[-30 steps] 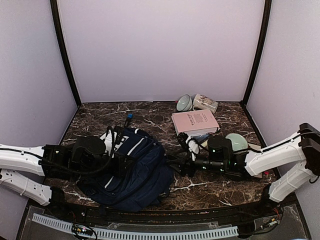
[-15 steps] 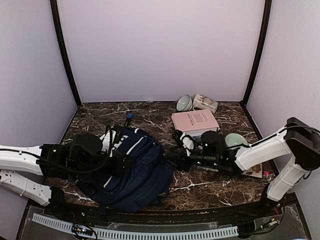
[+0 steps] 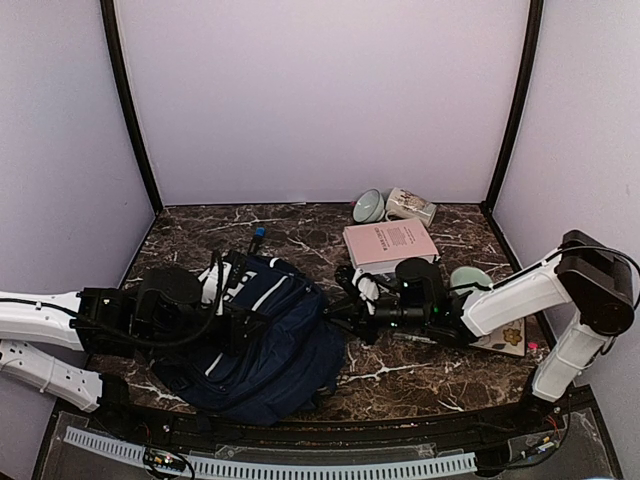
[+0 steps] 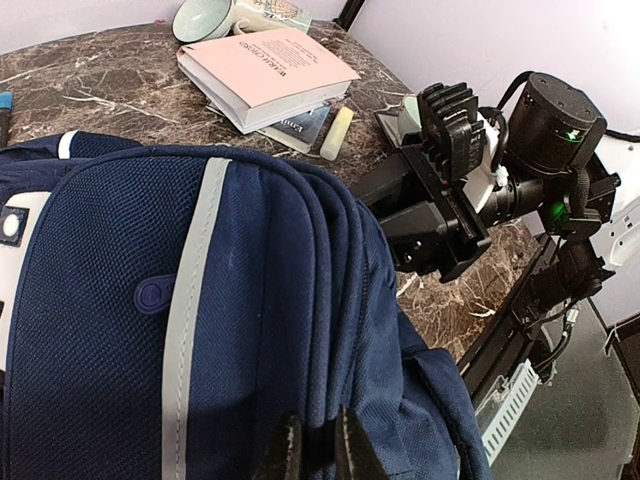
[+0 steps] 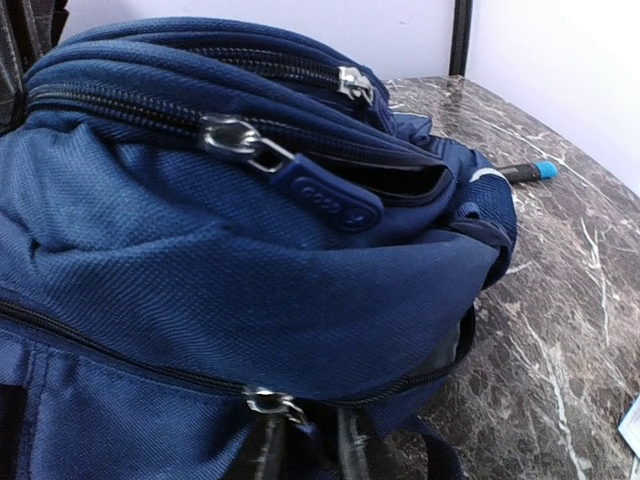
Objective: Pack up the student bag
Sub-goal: Grab the largest pocket of the student bag, then unzip the largest pocket of the student bag.
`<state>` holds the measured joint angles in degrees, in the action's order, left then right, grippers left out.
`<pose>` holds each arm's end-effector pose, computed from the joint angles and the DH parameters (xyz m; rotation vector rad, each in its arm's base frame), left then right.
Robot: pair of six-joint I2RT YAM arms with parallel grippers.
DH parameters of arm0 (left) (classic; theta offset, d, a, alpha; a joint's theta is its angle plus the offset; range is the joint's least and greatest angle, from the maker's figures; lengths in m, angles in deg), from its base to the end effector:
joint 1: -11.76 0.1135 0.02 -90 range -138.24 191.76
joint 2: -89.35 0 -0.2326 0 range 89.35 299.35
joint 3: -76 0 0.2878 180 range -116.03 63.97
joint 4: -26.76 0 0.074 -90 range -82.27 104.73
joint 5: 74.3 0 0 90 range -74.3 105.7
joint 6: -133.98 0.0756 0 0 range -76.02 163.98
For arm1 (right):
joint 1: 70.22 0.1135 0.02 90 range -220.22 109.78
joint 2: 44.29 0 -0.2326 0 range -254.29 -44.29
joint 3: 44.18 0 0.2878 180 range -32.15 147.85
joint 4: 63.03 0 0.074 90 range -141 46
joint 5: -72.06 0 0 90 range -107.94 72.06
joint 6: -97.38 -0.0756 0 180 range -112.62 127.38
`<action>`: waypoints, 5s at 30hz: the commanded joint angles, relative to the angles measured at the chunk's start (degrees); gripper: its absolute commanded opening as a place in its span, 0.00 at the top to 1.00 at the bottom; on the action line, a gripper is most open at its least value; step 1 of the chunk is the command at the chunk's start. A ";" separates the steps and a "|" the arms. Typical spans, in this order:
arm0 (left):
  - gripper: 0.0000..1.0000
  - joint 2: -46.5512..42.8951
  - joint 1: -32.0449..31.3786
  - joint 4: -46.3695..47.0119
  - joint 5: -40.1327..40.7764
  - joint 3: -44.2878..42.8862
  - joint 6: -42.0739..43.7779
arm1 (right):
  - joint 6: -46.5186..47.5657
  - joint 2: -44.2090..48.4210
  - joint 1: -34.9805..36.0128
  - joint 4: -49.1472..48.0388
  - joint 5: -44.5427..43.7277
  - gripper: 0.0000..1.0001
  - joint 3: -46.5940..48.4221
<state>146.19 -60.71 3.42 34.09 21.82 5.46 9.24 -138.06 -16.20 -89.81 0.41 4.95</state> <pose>0.1165 -0.2896 0.2310 0.4119 2.0803 -0.8930 0.2033 0.3205 0.0987 -1.1217 1.6230 0.9117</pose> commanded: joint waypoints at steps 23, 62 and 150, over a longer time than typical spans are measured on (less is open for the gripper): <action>1.00 4.50 0.13 4.02 9.95 -0.40 1.81 | -4.64 9.75 0.49 8.11 3.86 1.00 -0.98; 1.00 6.11 0.13 8.27 13.29 4.58 1.57 | -11.28 15.00 17.10 20.78 -7.11 1.00 4.91; 1.00 3.03 3.85 28.71 -1.03 14.40 14.67 | -15.21 0.70 29.01 28.55 -13.96 0.43 15.52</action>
<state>151.93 -57.08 23.35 33.50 34.96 18.44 -7.02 -143.59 12.54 -62.62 -10.35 22.98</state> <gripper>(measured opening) 0.094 0.505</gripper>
